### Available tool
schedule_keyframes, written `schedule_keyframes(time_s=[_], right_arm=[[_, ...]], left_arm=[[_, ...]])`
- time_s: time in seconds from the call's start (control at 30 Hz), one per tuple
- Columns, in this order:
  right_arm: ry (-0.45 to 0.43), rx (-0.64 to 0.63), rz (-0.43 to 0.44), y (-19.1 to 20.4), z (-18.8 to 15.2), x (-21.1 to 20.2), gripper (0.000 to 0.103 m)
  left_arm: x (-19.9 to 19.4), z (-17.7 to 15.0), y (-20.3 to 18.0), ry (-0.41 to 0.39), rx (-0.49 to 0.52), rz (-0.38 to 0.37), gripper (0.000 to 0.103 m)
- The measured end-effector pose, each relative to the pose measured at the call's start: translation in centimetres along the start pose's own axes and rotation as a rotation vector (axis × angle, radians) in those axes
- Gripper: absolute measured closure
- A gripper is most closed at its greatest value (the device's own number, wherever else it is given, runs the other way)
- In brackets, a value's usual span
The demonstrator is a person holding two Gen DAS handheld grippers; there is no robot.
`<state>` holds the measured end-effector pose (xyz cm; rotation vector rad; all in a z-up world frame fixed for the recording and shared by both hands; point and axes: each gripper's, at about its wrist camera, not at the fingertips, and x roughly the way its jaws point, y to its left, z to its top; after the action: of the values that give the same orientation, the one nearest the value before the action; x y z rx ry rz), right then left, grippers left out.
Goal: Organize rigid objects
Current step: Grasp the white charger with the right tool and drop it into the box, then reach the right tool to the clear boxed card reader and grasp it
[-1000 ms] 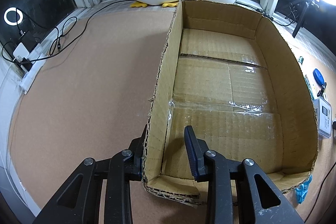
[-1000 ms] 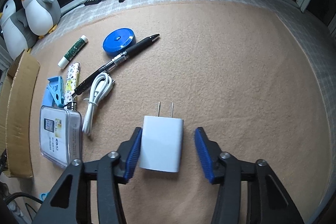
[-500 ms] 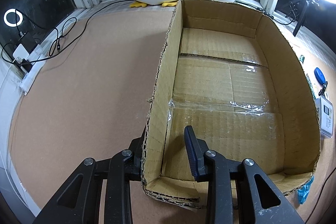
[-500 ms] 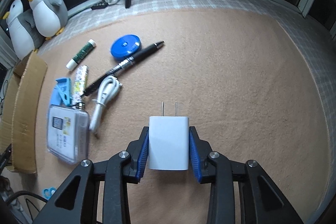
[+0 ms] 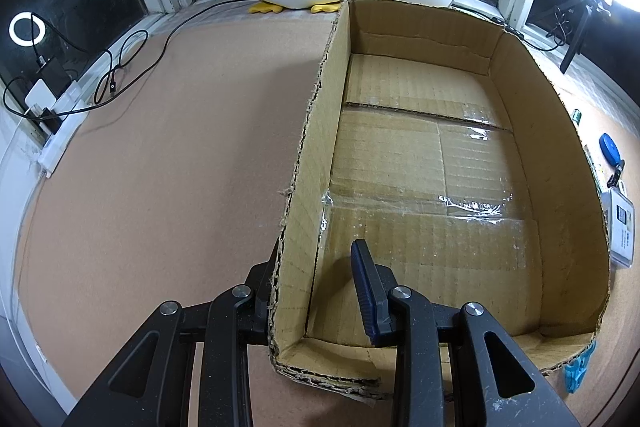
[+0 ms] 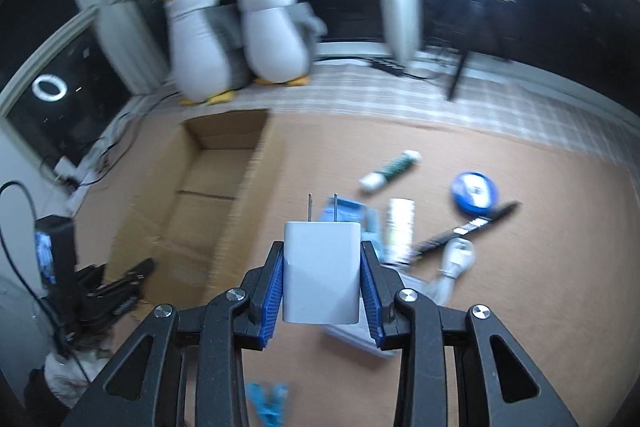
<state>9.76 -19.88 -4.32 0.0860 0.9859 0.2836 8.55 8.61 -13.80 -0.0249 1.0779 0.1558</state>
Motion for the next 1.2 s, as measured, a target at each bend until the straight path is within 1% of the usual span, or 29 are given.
schedule_keyframes(time_s=[0.13,0.2,0.33,0.47,0.67,0.73,0.77,0.8,0.83,1.03,1.2], right_arm=[[0.026,-0.088,0.075,4.7,0.2,1.8,0.071],[0.038,-0.125,0.091,6.5,0.0,2.7,0.071],[0.083,-0.169,0.129,9.3,-0.7,4.8,0.071],[0.114,-0.187,0.140,10.4,-0.8,6.4,0.071],[0.136,-0.179,0.159,10.4,-0.9,7.1,0.070],[0.139,-0.177,0.162,10.5,-0.9,7.2,0.062],[0.135,-0.175,0.166,10.5,-0.9,7.0,0.052],[0.128,-0.174,0.166,10.5,-0.8,6.9,0.047],[0.120,-0.172,0.166,10.6,-0.8,6.8,0.046],[0.103,-0.149,0.171,10.1,-0.7,5.8,0.045],[0.076,-0.090,0.160,7.8,-1.0,4.2,0.045]], left_arm=[[0.0,0.0,0.0,-0.002,-0.003,0.001,0.070],[0.0,0.0,0.1,-0.003,-0.005,0.001,0.070],[0.0,-0.1,0.0,-0.005,-0.006,0.002,0.070],[0.0,-0.1,0.0,-0.005,-0.007,0.002,0.070],[-0.1,-0.1,0.0,-0.007,-0.006,0.007,0.070],[-0.1,-0.1,0.0,-0.007,-0.007,0.007,0.070],[-0.1,-0.1,0.0,-0.007,-0.006,0.007,0.070],[-0.1,0.0,-0.1,-0.007,-0.005,0.007,0.070],[-0.1,-0.1,-0.1,-0.007,-0.004,0.008,0.070],[-0.1,0.0,-0.1,-0.007,-0.003,0.008,0.070],[-0.1,-0.1,-0.1,-0.007,-0.002,0.009,0.070]])
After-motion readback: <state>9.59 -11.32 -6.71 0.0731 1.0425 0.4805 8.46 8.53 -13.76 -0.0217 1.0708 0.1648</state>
